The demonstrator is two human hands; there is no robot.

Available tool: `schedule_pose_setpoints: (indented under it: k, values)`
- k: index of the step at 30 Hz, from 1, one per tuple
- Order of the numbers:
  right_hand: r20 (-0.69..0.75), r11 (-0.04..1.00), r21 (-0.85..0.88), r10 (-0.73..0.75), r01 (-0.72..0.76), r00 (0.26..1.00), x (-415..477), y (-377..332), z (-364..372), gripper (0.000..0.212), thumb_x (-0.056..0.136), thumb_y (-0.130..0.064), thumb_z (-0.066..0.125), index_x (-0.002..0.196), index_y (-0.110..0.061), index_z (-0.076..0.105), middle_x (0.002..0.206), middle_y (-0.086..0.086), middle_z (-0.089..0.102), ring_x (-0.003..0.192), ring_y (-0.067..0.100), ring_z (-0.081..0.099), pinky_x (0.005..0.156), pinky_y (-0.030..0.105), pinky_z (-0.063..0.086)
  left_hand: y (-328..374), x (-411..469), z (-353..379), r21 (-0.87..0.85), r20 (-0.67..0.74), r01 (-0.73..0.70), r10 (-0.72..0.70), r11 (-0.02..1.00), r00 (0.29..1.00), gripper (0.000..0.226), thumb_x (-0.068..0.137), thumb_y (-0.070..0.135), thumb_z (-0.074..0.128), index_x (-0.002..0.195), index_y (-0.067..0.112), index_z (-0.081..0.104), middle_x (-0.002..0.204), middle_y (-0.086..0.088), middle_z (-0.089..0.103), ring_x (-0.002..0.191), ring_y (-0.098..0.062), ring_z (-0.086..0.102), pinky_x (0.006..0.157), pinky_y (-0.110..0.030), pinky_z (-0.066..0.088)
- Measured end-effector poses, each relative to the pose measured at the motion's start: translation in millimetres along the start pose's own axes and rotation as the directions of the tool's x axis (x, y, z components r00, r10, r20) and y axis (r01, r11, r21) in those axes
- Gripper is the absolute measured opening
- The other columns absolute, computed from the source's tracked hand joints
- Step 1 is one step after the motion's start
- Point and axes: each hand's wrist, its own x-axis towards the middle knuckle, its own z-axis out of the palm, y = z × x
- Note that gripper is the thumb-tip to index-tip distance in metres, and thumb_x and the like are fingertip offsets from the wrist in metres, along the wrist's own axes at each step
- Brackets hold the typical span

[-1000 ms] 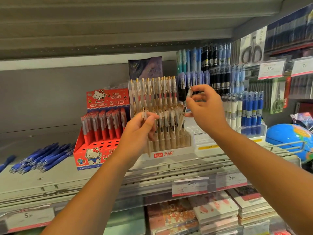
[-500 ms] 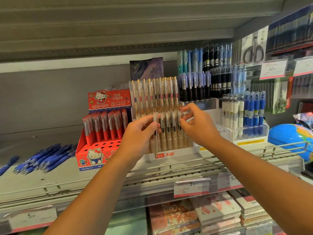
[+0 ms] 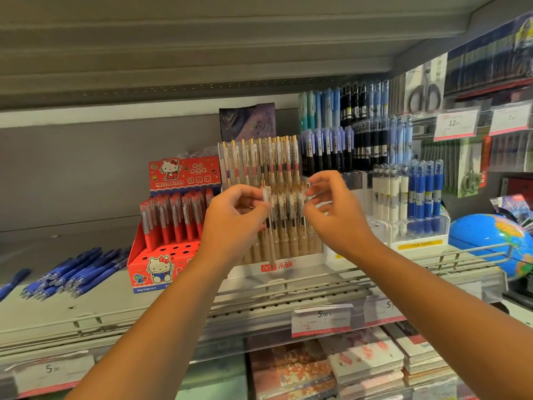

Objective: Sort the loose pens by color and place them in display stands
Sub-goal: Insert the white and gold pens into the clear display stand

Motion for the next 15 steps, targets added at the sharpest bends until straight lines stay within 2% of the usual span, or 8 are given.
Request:
schedule_pose_setpoints:
  k: [2, 5, 7, 10, 12, 13, 15]
  values:
    - [0.067, 0.996, 0.08, -0.049, 0.044, 0.996, -4, -9, 1, 0.034, 0.086, -0.013, 0.07, 0.109, -0.028, 0.049, 0.096, -0.005, 0.062, 0.087, 0.005, 0.062, 0.068, 0.021, 0.054, 3, 5, 7, 0.039, 0.001, -0.052, 0.052, 0.998, 0.999, 0.013, 0.086, 0.007, 0.072, 0.086, 0.02, 0.069, 0.082, -0.004, 0.07, 0.076, -0.018, 0.067, 0.07, -0.029, 0.057]
    - [0.106, 0.989, 0.135, -0.077, 0.063, 0.991, -6, -18, 3, 0.036, 0.082, -0.018, 0.076, 0.105, -0.03, 0.05, 0.091, -0.008, 0.066, 0.086, 0.009, 0.066, 0.069, 0.026, 0.057, 9, 11, 20, 0.041, 0.017, -0.103, 0.102, 0.994, 0.995, 0.014, 0.083, 0.006, 0.073, 0.085, 0.019, 0.068, 0.077, 0.0, 0.069, 0.068, -0.005, 0.065, 0.061, -0.017, 0.052]
    - [0.078, 0.988, 0.137, -0.076, 0.064, 0.994, -4, -21, 3, 0.036, 0.082, -0.014, 0.075, 0.101, -0.033, 0.051, 0.09, -0.011, 0.066, 0.08, 0.011, 0.066, 0.068, 0.026, 0.057, 13, 14, 28, 0.045, 0.033, -0.128, 0.127, 0.991, 0.991, 0.014, 0.083, 0.007, 0.074, 0.085, 0.02, 0.068, 0.078, 0.0, 0.07, 0.068, -0.005, 0.066, 0.059, -0.014, 0.051]
    - [0.025, 0.986, 0.165, -0.027, 0.022, 0.999, 0, -19, -2, 0.035, 0.084, -0.011, 0.074, 0.099, -0.034, 0.052, 0.088, -0.006, 0.067, 0.07, 0.02, 0.067, 0.064, 0.031, 0.058, 16, 19, 36, 0.05, 0.053, -0.182, 0.179, 0.982, 0.982, 0.014, 0.084, 0.01, 0.074, 0.086, 0.023, 0.068, 0.079, 0.005, 0.07, 0.069, -0.002, 0.066, 0.061, -0.014, 0.051]
    - [0.009, 0.993, 0.118, -0.005, 0.004, 1.0, 3, -15, -7, 0.036, 0.084, -0.013, 0.074, 0.103, -0.033, 0.051, 0.09, -0.003, 0.066, 0.07, 0.017, 0.068, 0.067, 0.036, 0.06, 14, 23, 36, 0.168, 0.082, -0.253, 0.242, 0.953, 0.967, 0.012, 0.084, 0.02, 0.074, 0.094, 0.024, 0.068, 0.088, 0.01, 0.069, 0.079, -0.002, 0.065, 0.069, -0.015, 0.051]
    - [0.002, 0.997, 0.079, 0.004, -0.004, 1.0, 4, -12, -10, 0.038, 0.085, -0.015, 0.075, 0.107, -0.033, 0.05, 0.092, -0.003, 0.065, 0.07, 0.013, 0.067, 0.068, 0.038, 0.06, 12, 26, 35, 0.287, 0.112, -0.311, 0.291, 0.906, 0.95, 0.019, 0.084, 0.027, 0.074, 0.102, 0.024, 0.068, 0.096, 0.011, 0.067, 0.087, -0.004, 0.063, 0.075, -0.019, 0.051]
    - [-0.03, 1.0, 0.006, 0.015, -0.014, 0.999, 7, -7, -16, 0.046, 0.085, -0.017, 0.075, 0.117, -0.035, 0.047, 0.092, -0.006, 0.062, 0.072, 0.008, 0.066, 0.069, 0.037, 0.06, 6, 31, 29, 0.564, 0.23, -0.428, 0.363, 0.706, 0.903, 0.044, 0.082, 0.042, 0.073, 0.12, 0.026, 0.059, 0.115, 0.009, 0.059, 0.105, -0.011, 0.056, 0.089, -0.03, 0.047]
